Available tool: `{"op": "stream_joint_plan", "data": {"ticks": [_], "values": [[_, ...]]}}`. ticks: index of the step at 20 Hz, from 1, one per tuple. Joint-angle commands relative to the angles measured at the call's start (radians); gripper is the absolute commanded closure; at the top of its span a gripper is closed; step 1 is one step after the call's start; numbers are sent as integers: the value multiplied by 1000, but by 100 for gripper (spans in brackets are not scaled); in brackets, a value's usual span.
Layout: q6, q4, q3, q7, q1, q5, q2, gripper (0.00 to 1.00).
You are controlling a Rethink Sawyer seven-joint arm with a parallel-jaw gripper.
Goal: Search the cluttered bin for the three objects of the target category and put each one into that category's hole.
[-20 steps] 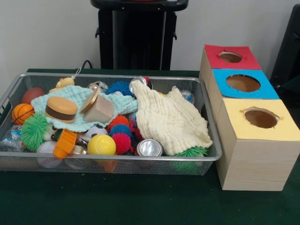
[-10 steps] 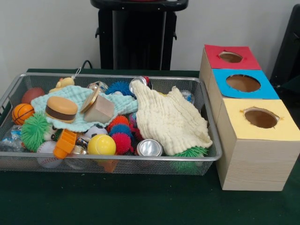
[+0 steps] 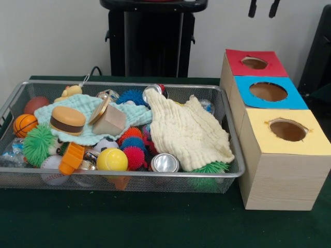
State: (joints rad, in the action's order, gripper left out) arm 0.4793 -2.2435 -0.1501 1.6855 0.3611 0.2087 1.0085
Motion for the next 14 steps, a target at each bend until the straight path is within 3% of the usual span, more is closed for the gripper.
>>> {"op": "stream_joint_plan", "data": {"ticks": [1,6,14], "values": [[-31,200,86,167,-57,24,-176,0],[-7,325,84,145,-90,16,-266,0],[53,464,90,121,-129,6,-344,0]]}}
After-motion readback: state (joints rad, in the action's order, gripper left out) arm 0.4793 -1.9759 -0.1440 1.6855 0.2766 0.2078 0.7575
